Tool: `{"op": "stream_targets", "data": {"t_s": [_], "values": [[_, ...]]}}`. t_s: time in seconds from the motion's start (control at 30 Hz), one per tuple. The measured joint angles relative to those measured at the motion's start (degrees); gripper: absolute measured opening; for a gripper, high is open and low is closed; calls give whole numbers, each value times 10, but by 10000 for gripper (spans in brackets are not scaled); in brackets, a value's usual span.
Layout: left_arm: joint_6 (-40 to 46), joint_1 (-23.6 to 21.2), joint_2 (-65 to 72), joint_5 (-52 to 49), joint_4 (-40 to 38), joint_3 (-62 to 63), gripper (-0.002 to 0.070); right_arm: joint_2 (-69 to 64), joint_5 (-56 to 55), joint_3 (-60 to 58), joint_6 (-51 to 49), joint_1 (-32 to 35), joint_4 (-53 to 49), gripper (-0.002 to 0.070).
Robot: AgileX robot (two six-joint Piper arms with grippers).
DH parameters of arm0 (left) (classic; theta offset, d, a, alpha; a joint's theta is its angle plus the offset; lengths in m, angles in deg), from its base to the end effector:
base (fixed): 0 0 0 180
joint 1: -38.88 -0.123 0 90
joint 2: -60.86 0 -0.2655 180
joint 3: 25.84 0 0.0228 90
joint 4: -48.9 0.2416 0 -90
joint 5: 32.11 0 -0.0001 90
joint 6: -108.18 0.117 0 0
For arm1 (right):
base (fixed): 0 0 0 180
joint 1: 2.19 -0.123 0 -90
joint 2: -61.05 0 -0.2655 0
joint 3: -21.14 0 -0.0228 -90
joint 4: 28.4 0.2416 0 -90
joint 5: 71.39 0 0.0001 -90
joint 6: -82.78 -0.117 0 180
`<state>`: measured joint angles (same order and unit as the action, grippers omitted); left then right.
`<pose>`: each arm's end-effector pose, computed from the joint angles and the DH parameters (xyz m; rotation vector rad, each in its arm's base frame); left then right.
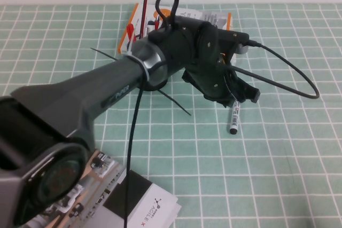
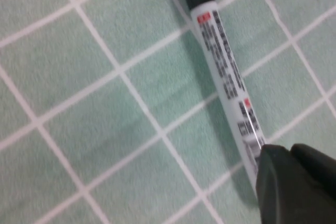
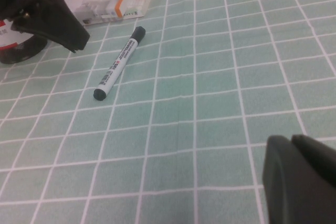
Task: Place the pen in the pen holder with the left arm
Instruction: Pick up the pen on the table
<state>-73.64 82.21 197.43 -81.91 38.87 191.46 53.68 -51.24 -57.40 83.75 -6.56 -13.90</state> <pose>0.3495 -0.3511 0.1900 0.8487 2.5259 -0.4861 0.0873 0.0168 0.1659 0.0733 1.8479 0.2874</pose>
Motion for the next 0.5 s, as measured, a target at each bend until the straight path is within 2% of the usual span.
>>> {"op": "stream_targets", "data": {"t_s": [0.1, 0.2, 0.27, 0.33, 0.5], "values": [[2, 0, 14, 3, 0, 18, 29, 0, 0, 0, 0, 0, 0, -20], [6, 1, 24, 4, -5, 33, 141, 0, 0, 0, 0, 0, 0, -20], [6, 2, 28, 9, -7, 35, 241, 0, 0, 0, 0, 0, 0, -20], [-2, 2, 31, 17, -7, 37, 302, 0, 0, 0, 0, 0, 0, -20], [-18, 4, 44, 35, -7, 38, 340, 0, 0, 0, 0, 0, 0, -20]]}}
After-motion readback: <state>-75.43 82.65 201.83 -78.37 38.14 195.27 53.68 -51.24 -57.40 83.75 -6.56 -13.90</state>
